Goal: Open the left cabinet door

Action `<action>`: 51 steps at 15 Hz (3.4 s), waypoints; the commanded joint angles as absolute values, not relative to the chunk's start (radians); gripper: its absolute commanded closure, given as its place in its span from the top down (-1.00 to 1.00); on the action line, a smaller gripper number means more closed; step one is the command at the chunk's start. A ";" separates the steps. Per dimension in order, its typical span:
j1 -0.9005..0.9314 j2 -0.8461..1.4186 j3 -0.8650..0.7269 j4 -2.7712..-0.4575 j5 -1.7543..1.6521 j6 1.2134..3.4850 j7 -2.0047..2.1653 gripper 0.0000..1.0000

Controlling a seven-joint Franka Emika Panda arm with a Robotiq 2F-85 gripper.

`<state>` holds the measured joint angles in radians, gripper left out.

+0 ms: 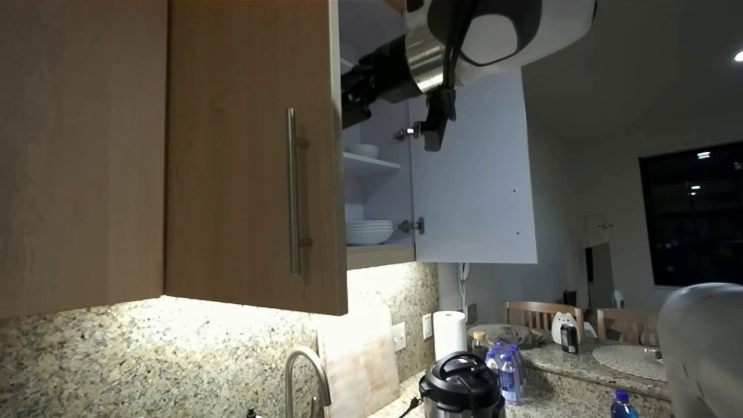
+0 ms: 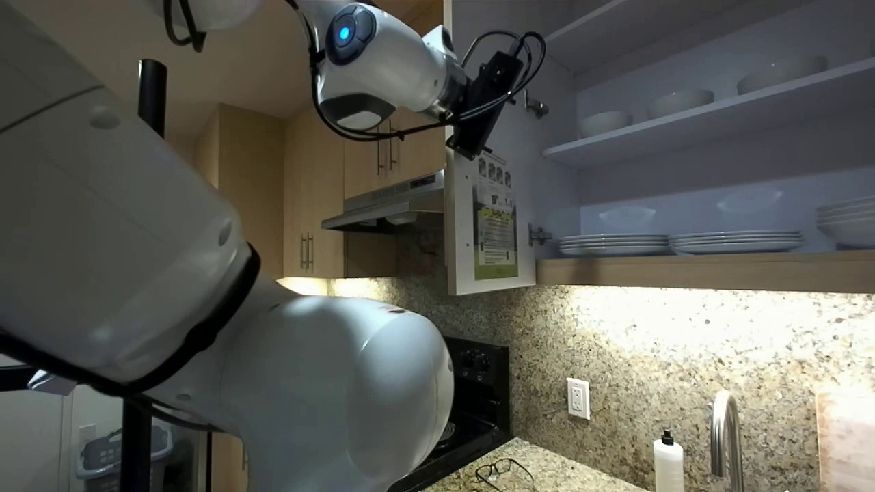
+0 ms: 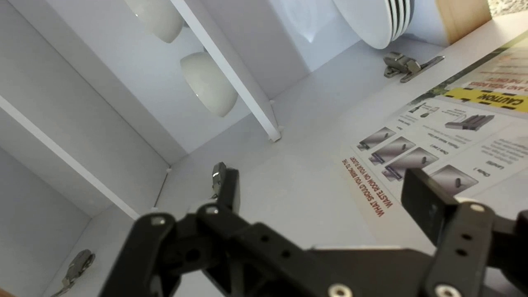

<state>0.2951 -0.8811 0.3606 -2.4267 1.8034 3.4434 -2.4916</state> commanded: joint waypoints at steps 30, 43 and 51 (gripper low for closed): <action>0.246 -0.566 0.250 -2.300 1.910 3.435 -2.556 1.00; 0.623 -0.482 -0.341 -2.476 1.904 3.465 -2.608 1.00; 0.514 -0.306 -0.284 -2.637 1.941 3.464 -2.605 1.00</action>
<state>0.5388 -0.3545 -0.3070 -2.5797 1.9201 3.4517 -2.6051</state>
